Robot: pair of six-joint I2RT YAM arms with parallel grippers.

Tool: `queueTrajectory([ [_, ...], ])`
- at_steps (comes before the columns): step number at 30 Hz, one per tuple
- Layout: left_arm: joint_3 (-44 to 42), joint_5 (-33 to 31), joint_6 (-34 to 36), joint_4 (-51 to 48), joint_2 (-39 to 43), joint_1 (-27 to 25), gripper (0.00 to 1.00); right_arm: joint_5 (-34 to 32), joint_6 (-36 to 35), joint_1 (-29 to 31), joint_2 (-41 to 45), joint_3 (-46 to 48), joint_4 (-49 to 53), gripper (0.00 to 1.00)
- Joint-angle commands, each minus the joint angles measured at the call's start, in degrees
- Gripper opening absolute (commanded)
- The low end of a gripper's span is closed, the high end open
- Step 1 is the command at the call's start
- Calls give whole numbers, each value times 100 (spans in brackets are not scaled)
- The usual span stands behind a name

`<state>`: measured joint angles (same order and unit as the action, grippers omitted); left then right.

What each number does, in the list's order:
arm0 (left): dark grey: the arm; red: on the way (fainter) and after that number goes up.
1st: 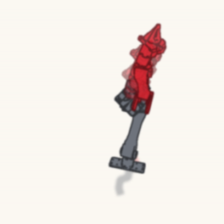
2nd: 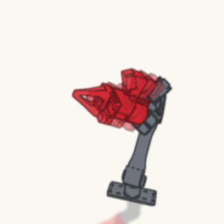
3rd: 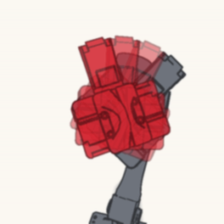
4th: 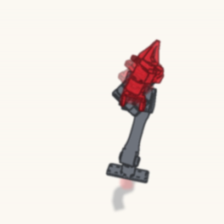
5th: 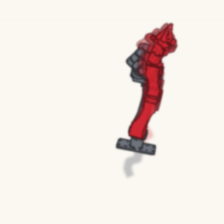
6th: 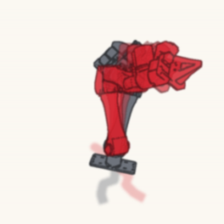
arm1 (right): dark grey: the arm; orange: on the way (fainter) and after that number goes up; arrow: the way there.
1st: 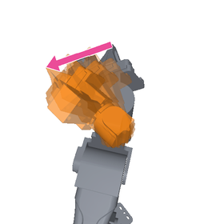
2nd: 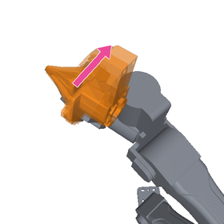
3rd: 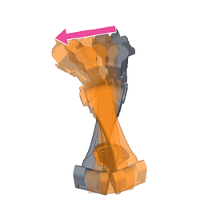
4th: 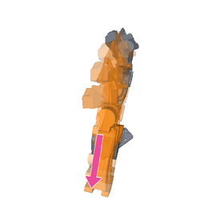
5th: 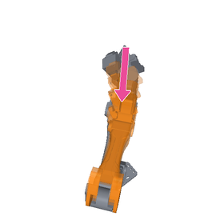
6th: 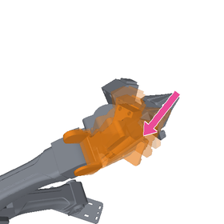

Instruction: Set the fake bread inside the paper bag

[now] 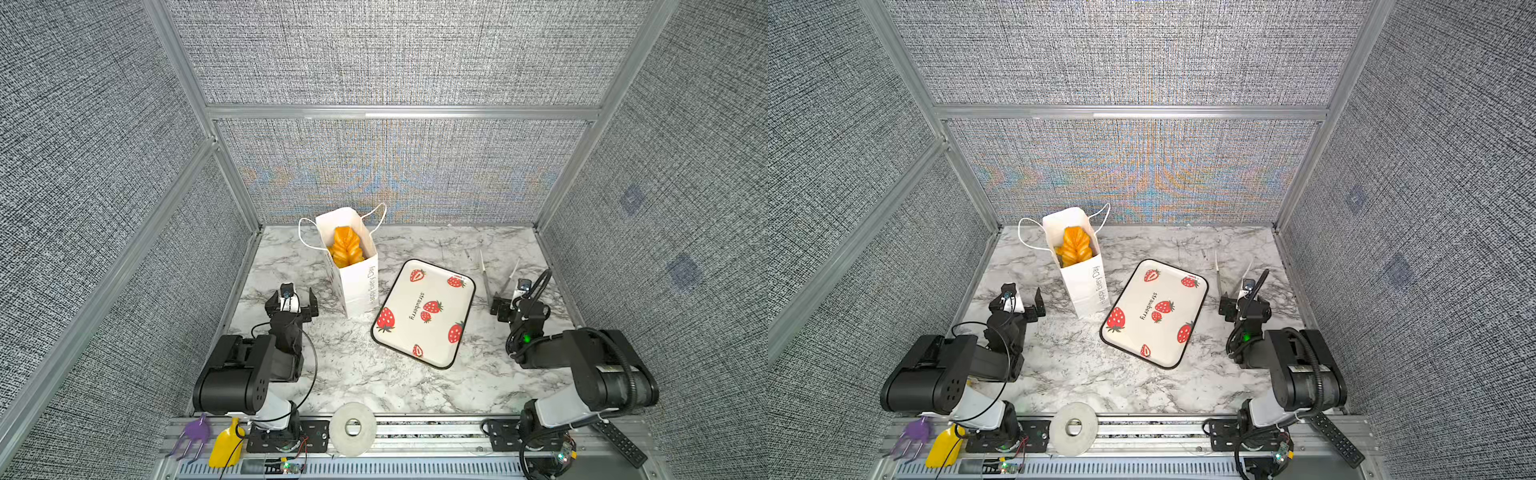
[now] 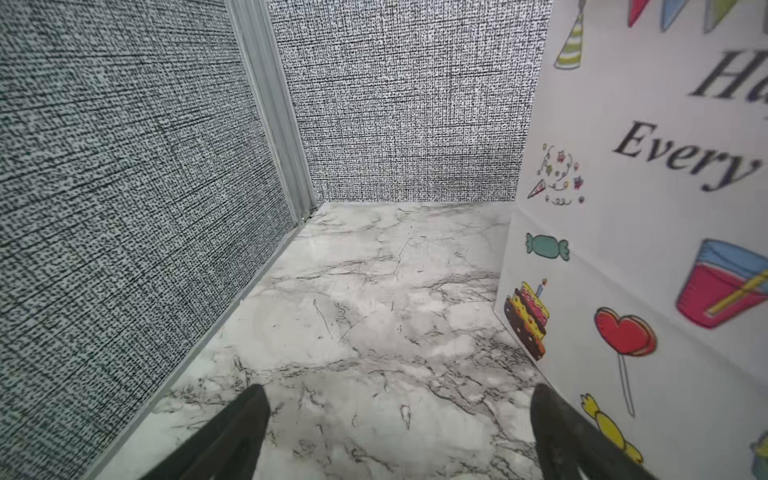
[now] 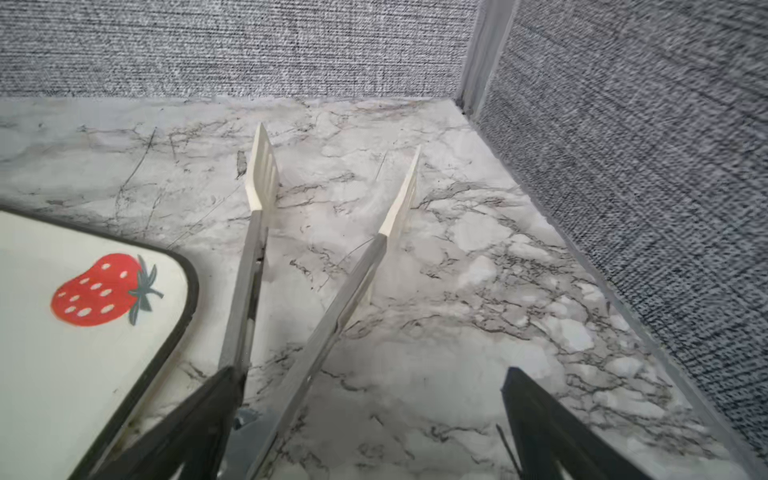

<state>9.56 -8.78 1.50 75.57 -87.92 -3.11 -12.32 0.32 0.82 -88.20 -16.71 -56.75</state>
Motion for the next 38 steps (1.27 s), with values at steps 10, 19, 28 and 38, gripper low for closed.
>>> queueTrajectory([
  [10, 19, 201, 52, 184, -2, 30, 99, 168, 40, -36, -30, -109, -340, 99],
  [19, 18, 201, 40, 185, 2, 28, 99, 168, 43, -36, -30, -102, -347, 99],
  [28, 66, 234, 39, 116, -23, 39, 99, 170, 33, -32, -33, -106, -340, 99],
  [38, 37, 262, 25, 162, 1, 57, 99, 160, 36, -37, -29, -107, -347, 99],
])
